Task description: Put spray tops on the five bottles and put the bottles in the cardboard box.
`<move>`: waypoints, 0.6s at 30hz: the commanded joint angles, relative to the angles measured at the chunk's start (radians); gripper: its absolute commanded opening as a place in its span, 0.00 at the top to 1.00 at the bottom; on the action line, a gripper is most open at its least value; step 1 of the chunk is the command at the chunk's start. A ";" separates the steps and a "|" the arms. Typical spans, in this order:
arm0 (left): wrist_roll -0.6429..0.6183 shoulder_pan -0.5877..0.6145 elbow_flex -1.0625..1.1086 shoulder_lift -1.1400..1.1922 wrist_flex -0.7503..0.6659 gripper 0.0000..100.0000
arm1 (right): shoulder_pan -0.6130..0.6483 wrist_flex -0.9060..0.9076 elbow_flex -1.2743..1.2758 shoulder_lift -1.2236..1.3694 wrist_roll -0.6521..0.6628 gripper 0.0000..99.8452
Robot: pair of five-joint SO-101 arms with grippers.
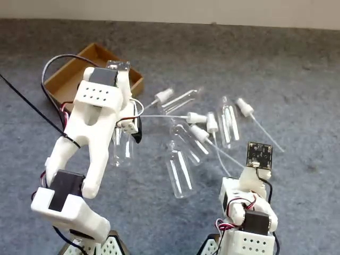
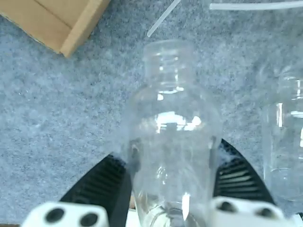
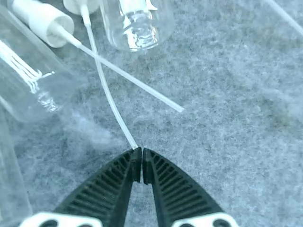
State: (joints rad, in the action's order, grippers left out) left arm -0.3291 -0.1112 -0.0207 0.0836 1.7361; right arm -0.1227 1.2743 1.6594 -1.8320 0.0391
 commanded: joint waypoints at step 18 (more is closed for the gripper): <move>0.011 -0.211 0.254 -0.832 0.015 0.91 | -0.012 -0.022 0.119 -0.005 0.002 0.98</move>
State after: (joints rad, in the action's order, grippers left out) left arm -0.3261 -0.3138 0.2309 -0.6406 1.7469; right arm -0.1227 1.2743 1.6594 -1.8320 0.0391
